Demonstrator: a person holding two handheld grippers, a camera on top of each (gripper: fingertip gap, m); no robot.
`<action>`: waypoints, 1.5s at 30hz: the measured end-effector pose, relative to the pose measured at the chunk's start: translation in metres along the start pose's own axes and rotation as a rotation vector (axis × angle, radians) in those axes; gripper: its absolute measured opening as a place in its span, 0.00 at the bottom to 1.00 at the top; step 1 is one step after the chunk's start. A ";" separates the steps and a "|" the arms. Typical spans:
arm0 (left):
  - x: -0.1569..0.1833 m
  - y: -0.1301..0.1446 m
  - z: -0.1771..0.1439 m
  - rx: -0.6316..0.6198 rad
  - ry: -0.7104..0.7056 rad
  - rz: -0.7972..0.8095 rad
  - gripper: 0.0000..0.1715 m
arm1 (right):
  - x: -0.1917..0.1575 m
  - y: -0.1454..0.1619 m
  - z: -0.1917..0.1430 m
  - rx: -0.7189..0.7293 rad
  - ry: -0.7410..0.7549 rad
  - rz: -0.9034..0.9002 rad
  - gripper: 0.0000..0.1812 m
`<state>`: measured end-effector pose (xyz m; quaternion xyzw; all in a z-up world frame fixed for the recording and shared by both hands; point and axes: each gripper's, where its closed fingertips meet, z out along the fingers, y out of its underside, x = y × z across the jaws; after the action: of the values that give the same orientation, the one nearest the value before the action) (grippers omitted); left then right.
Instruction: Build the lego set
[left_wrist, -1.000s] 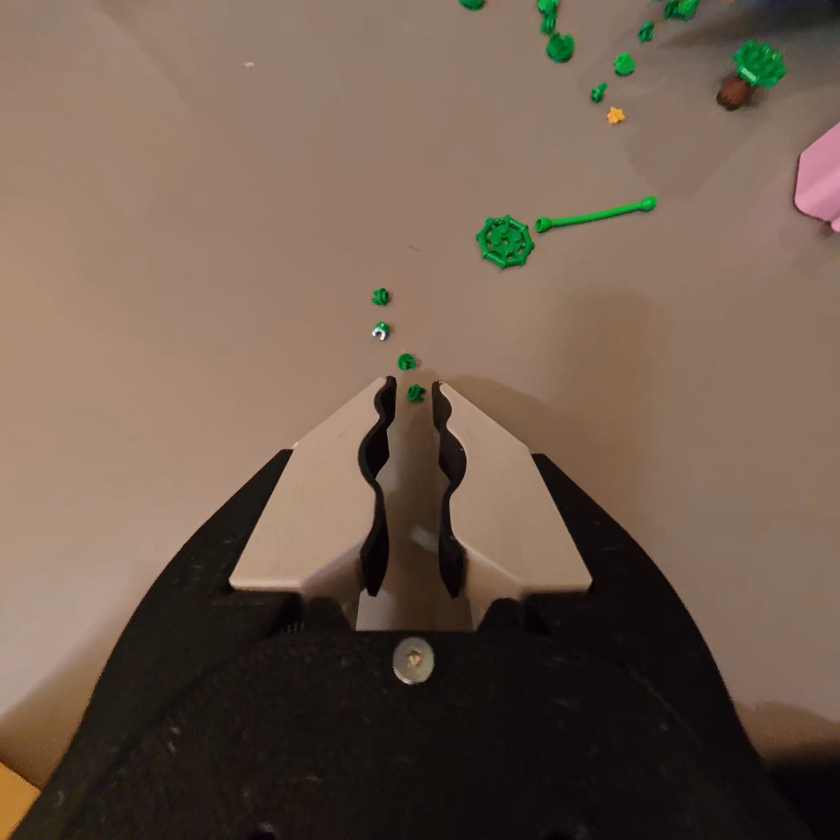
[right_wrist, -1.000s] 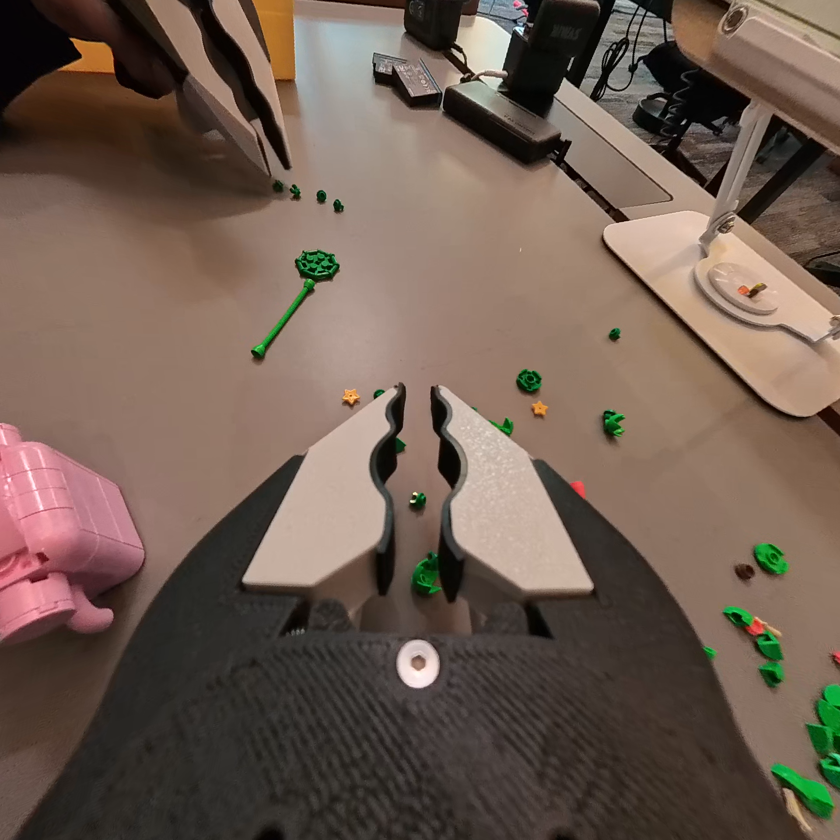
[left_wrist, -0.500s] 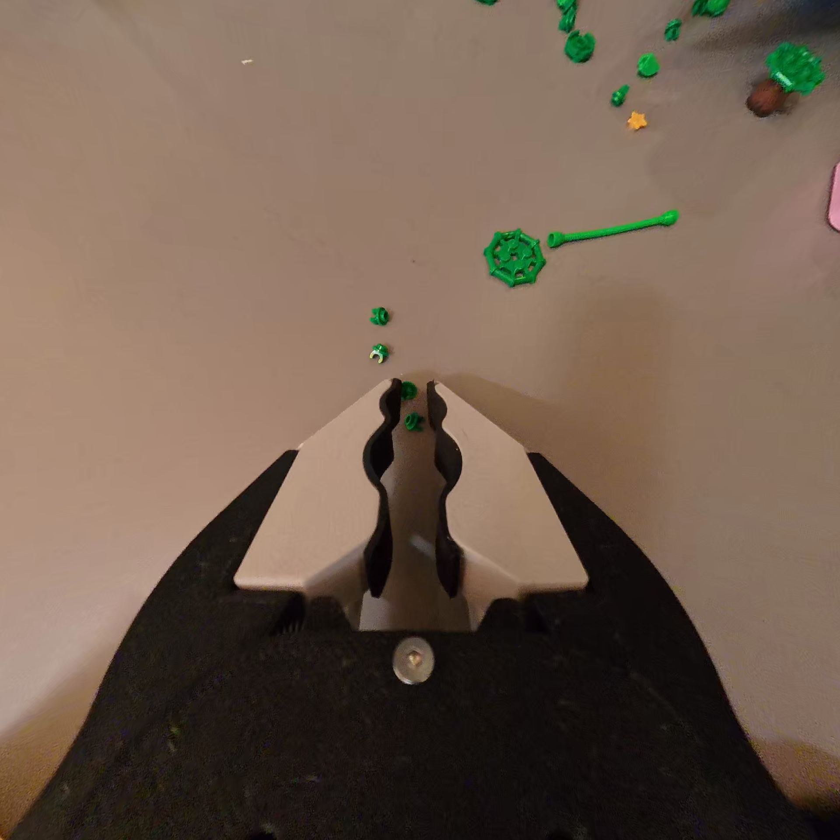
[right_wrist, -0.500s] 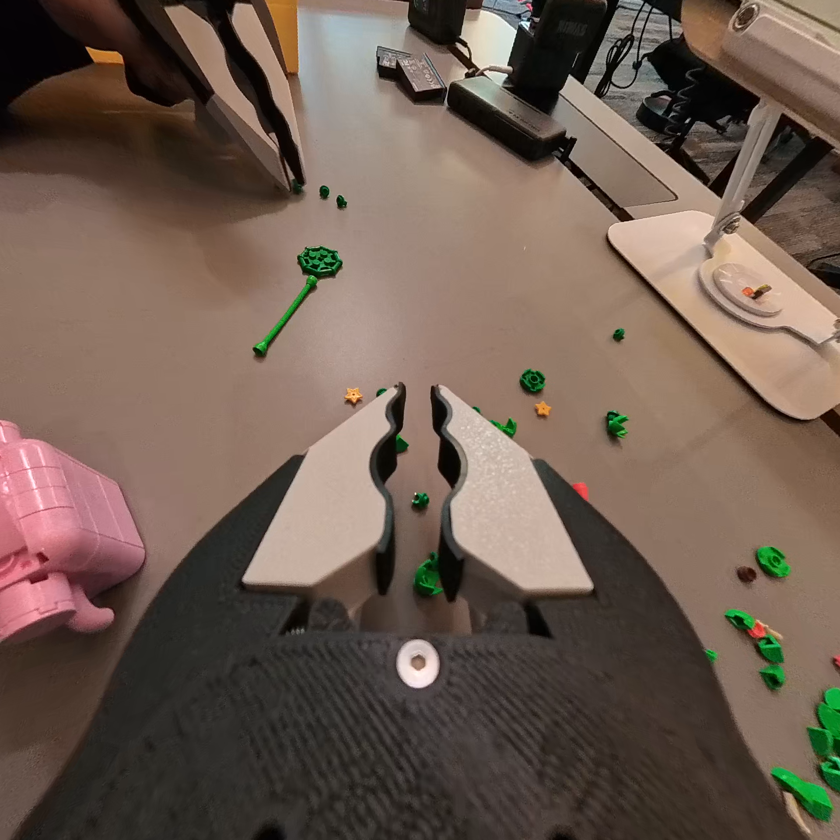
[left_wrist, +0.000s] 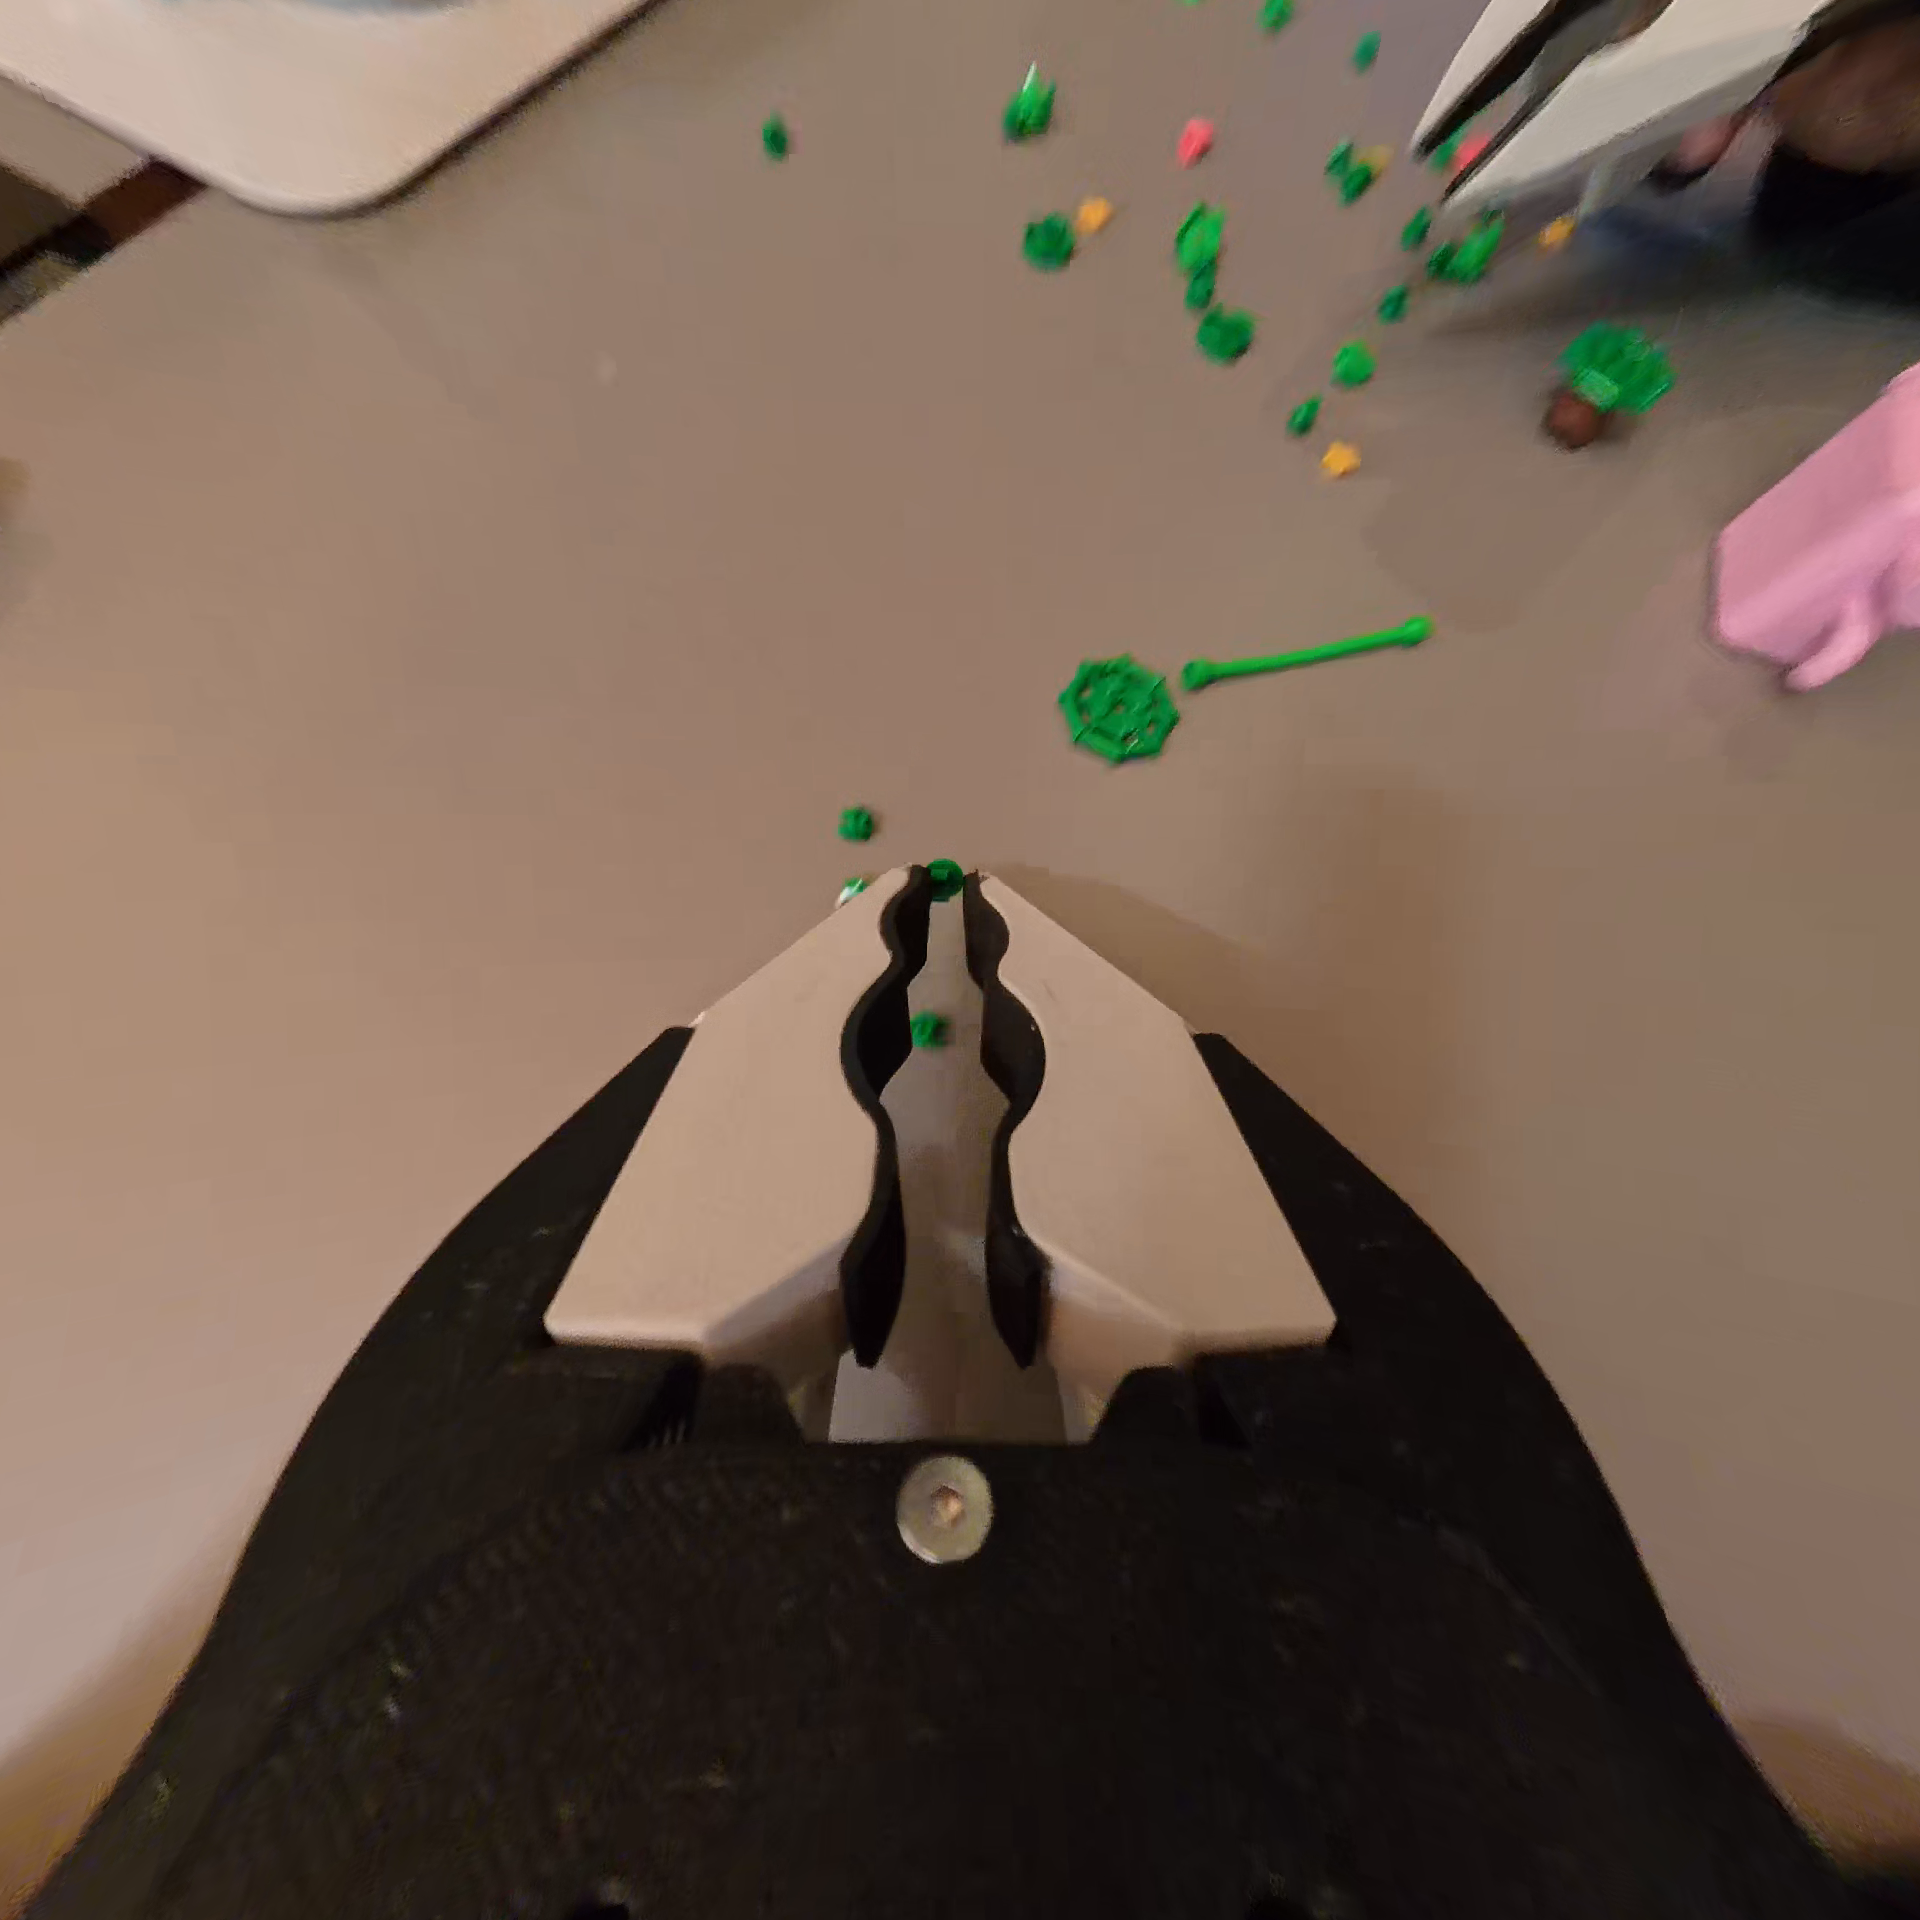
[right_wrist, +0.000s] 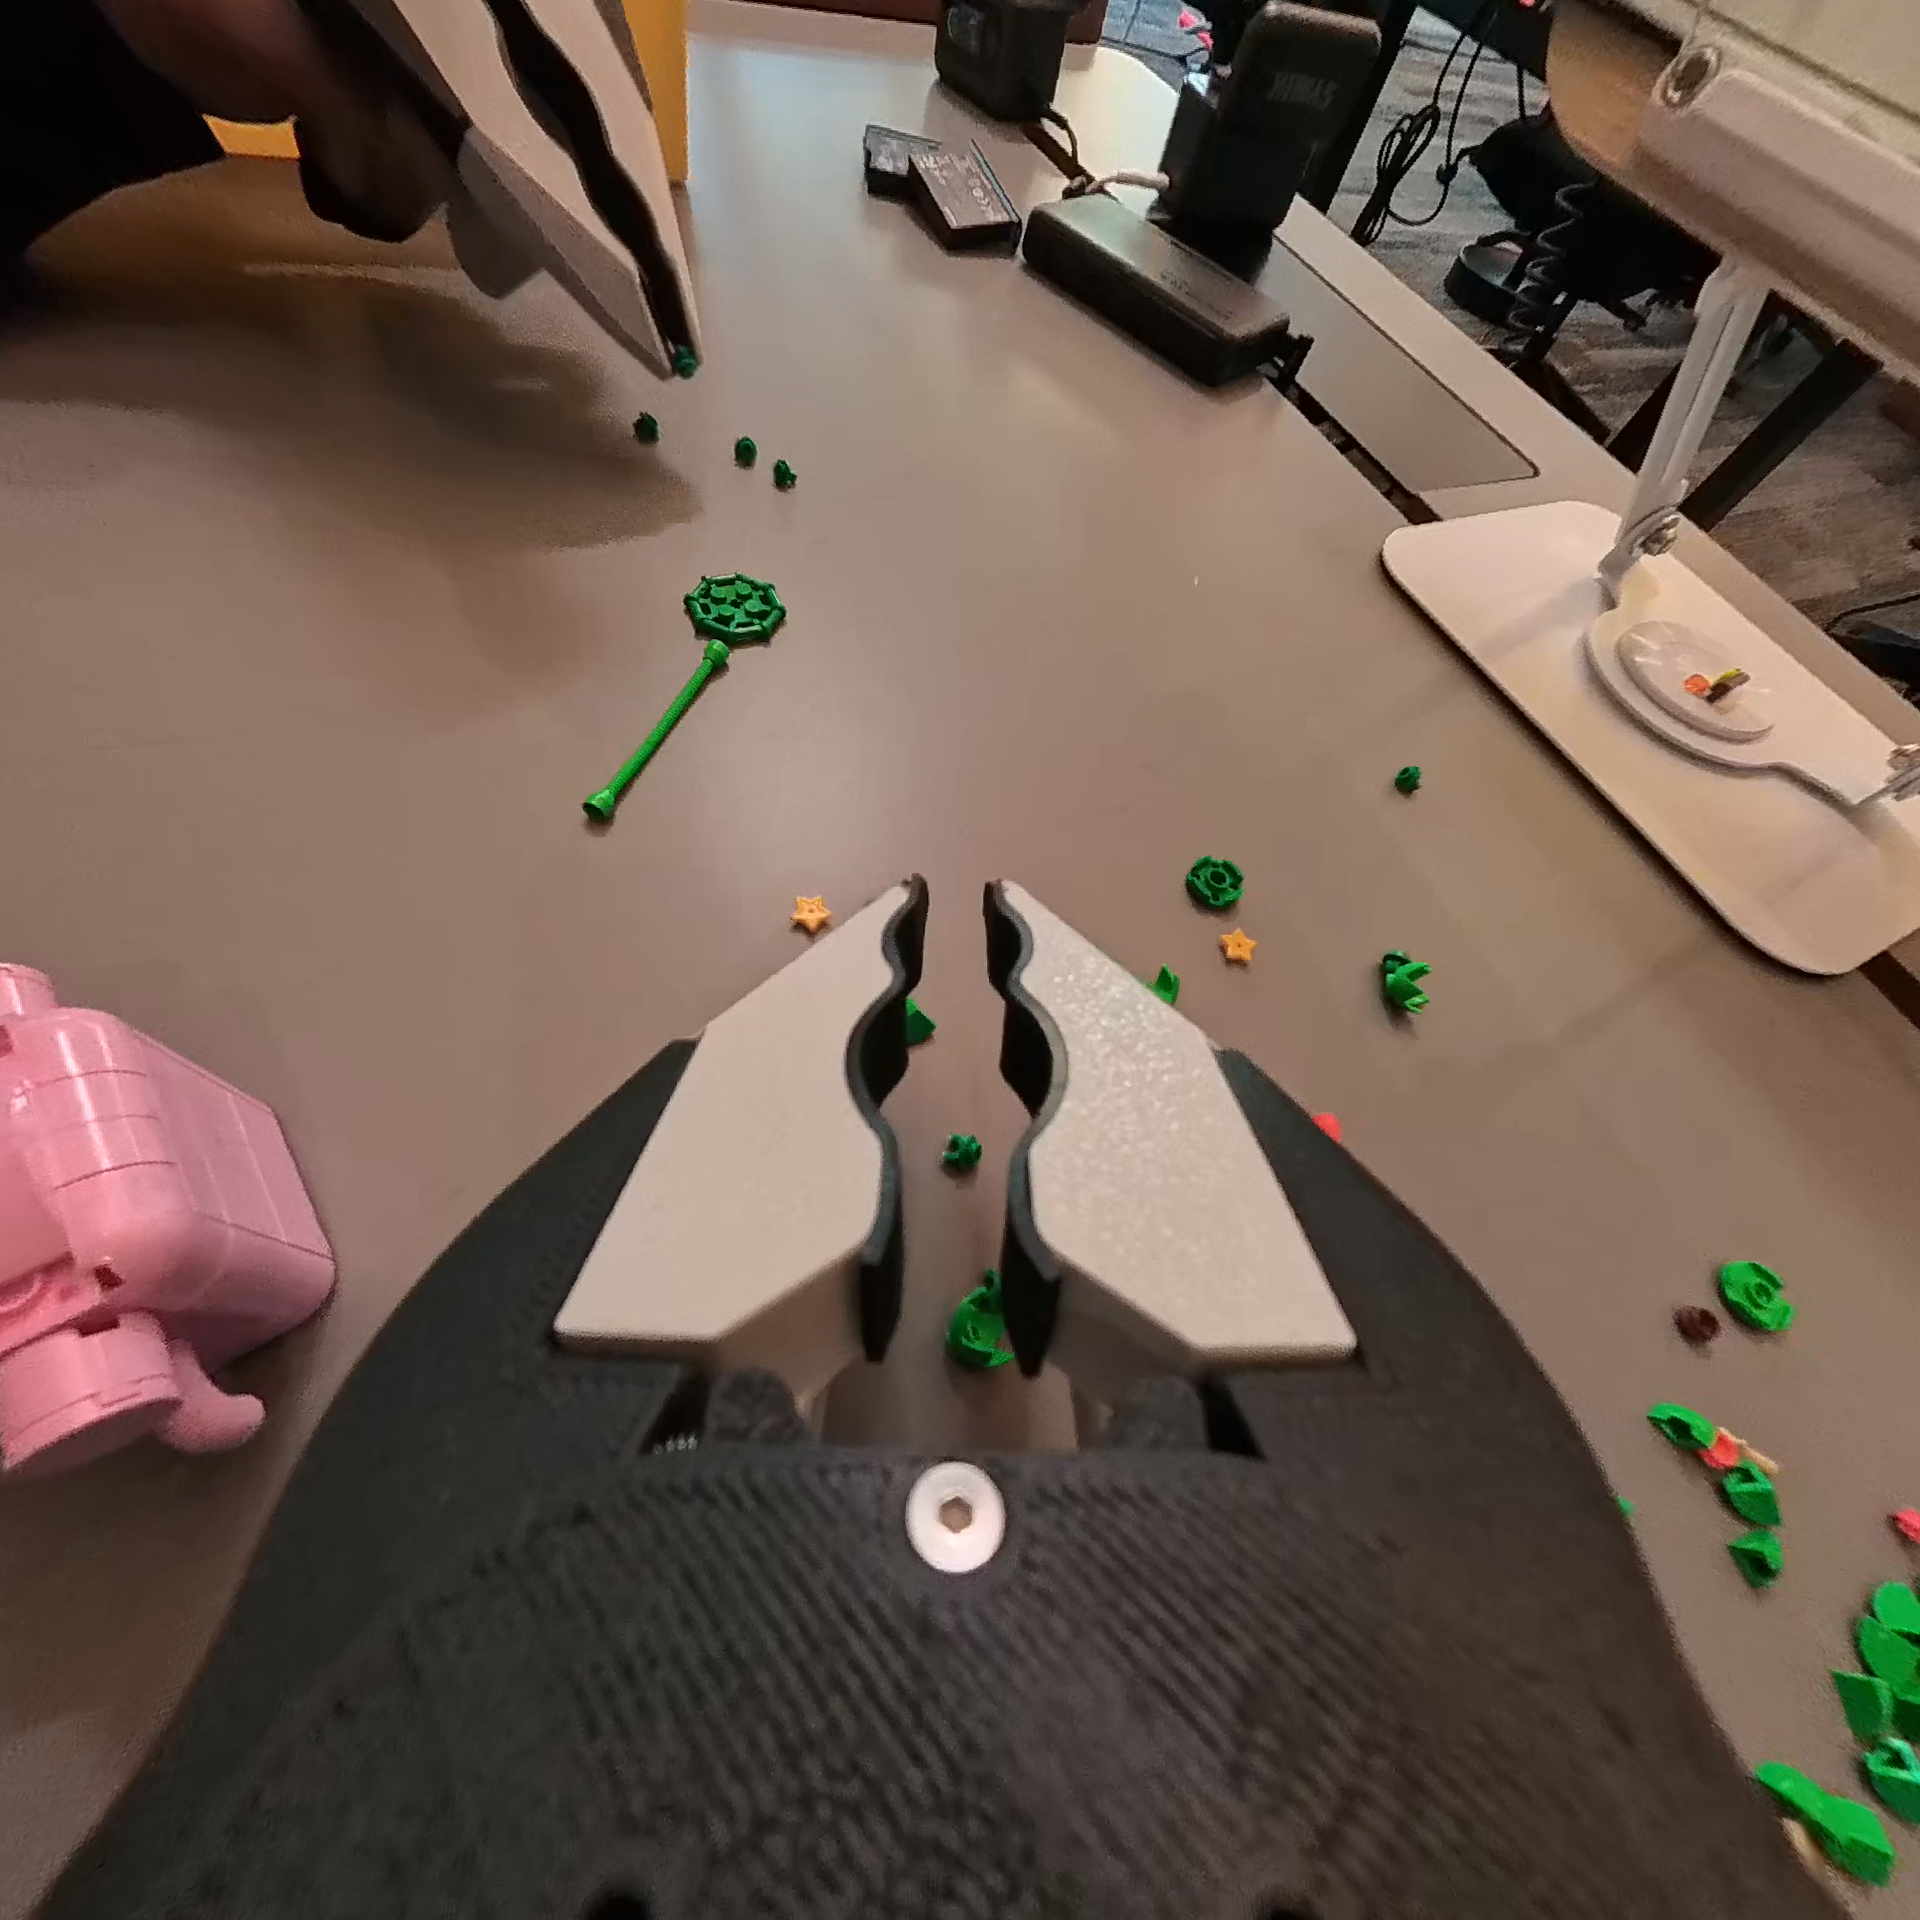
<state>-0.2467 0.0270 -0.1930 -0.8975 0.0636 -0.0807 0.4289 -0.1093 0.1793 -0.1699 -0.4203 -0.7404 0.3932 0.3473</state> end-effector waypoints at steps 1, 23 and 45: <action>0.007 -0.010 -0.001 0.049 0.037 -0.010 0.01 | -0.001 -0.003 -0.001 0.015 0.001 -0.011 0.05; -0.010 0.025 0.008 -0.090 0.060 -0.244 0.01 | -0.012 -0.019 -0.005 0.055 0.023 -0.110 0.04; -0.019 0.018 0.004 -0.038 -0.001 -0.199 0.06 | -0.012 -0.018 -0.005 0.051 0.023 -0.116 0.04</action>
<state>-0.2655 0.0223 -0.2110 -0.9075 -0.0246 -0.1215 0.4014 -0.1066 0.1634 -0.1544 -0.3722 -0.7493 0.3862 0.3885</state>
